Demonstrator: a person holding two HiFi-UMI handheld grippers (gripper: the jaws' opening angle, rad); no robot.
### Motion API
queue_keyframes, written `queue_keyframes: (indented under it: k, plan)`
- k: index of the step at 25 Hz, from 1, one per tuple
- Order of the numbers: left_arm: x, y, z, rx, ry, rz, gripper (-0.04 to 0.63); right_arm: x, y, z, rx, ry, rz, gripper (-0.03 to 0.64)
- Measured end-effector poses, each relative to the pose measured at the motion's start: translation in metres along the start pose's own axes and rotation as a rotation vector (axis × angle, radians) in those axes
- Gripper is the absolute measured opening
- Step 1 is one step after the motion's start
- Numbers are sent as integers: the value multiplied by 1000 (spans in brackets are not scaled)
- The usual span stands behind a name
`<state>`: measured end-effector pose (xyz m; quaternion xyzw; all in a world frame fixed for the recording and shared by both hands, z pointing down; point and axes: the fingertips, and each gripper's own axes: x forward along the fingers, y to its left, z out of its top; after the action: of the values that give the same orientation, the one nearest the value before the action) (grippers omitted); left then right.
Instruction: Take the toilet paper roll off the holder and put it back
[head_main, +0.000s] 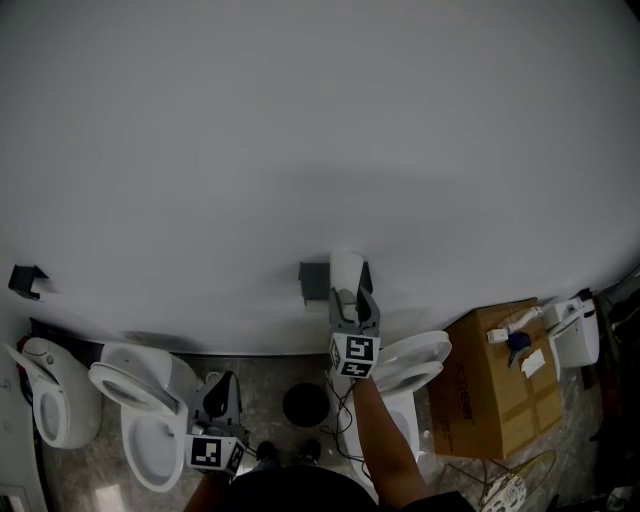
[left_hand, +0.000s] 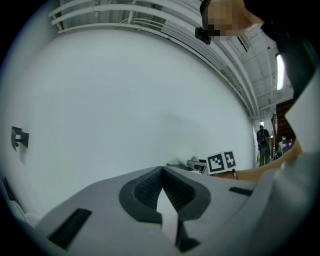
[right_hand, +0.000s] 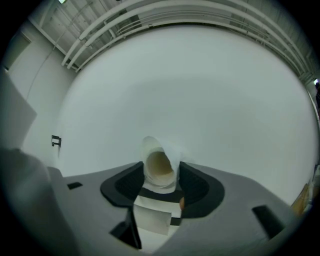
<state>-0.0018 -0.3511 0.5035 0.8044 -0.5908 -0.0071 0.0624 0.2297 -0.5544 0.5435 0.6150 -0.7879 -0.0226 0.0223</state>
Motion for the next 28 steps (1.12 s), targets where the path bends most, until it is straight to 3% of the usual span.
queue_keyframes:
  k: [14, 28]
  plan:
    - [1, -2, 1, -1, -5, 0, 3, -2, 4, -5, -15, 2, 28, 223]
    - [-4, -6, 4, -6, -23, -15, 3, -42, 3, 19, -8, -54, 3, 222]
